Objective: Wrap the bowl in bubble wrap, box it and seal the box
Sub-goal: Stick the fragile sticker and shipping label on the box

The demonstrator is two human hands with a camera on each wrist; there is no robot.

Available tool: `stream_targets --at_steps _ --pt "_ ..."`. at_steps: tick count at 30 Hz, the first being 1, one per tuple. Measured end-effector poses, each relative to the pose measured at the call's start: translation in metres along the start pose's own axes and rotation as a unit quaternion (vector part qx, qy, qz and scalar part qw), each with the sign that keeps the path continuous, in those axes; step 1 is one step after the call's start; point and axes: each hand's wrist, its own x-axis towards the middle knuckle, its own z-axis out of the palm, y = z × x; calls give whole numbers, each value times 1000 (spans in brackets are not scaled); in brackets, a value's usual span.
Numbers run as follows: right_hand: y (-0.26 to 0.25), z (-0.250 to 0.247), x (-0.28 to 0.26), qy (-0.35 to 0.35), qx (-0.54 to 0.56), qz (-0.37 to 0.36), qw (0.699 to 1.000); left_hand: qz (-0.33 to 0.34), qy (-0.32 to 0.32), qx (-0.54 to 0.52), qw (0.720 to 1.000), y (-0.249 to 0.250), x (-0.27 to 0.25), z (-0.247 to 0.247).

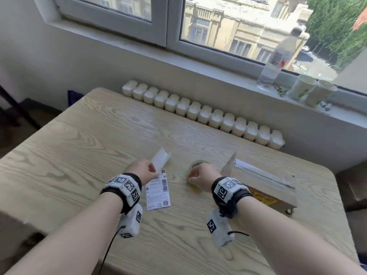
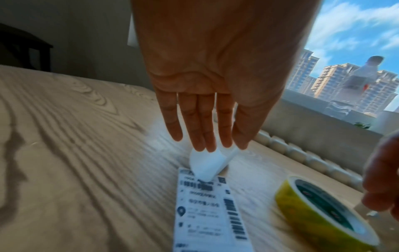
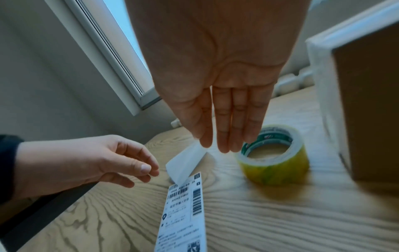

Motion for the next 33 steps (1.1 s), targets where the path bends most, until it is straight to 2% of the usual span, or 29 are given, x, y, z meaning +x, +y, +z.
stream_targets --at_steps 6,11,15,19,22,27,33 --pt "-21 38 42 -57 49 48 996 -27 -72 16 997 -35 21 19" --pt "-25 62 62 -78 68 81 991 -13 -38 31 999 -37 41 31" --pt "-23 62 68 -71 82 81 991 -7 -46 88 995 -32 51 36" --pt "-21 61 69 -68 93 87 990 -10 -51 95 994 -30 53 33" --pt "-20 60 68 -69 111 91 987 -9 -71 70 995 -27 51 33" --pt "-19 59 62 -60 163 115 978 12 -178 -10 984 -11 42 39" --pt "-10 31 41 -22 158 81 984 91 -192 -68 975 29 24 15"
